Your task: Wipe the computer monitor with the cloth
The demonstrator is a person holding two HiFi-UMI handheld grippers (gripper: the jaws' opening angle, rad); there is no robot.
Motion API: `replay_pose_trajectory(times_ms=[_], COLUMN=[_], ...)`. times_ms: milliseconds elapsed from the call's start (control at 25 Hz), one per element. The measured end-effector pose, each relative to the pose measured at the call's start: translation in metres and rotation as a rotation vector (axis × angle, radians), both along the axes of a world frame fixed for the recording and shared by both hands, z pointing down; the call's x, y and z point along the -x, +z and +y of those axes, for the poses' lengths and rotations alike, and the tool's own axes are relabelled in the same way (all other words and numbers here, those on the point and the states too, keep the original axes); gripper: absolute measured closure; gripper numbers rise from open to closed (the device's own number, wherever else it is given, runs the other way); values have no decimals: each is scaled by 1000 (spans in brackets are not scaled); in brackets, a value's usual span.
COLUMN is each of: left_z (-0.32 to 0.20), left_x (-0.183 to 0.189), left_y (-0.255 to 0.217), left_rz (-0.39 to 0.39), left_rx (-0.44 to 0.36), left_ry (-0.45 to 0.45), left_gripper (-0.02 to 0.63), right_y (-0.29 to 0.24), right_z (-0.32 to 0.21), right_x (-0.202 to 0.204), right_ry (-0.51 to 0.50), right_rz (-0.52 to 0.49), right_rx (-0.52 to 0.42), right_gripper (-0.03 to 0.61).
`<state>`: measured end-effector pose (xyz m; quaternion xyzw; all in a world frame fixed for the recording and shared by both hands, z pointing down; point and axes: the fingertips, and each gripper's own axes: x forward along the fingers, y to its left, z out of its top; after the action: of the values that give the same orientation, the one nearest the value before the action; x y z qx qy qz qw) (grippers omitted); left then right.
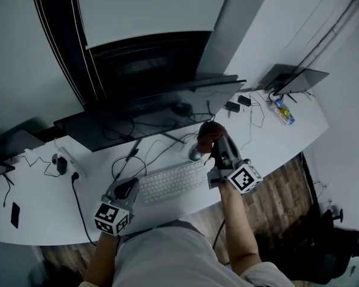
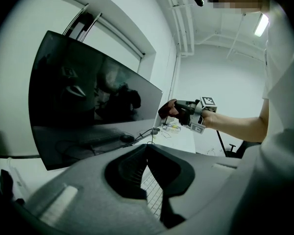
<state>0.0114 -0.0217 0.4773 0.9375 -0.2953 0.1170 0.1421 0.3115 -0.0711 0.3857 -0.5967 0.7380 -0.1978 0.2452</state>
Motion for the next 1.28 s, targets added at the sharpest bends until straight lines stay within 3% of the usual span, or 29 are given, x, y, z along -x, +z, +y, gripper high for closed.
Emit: replay_pose_trajectory(times_ms=[360,600,880,1280], left_z=[1,2,6,9], left_x=[42,62,79,93], left_y=[-8,-19,-27,-40], left_rz=[35,48,38,62], left_rx=[-16,-47,-91,-136], left_ry=[-86,-131,-153,-169], left_gripper=[606,606,606,604], right_y=[13,21,22,28], right_z=[14,29,41,57], right_x=[124,186,230,268], right_ry=[-195,-325,-422,-476], right_rz=[80,156,289,470], right_rx=[26,41,19,-11], right_gripper=[509,509,509,509])
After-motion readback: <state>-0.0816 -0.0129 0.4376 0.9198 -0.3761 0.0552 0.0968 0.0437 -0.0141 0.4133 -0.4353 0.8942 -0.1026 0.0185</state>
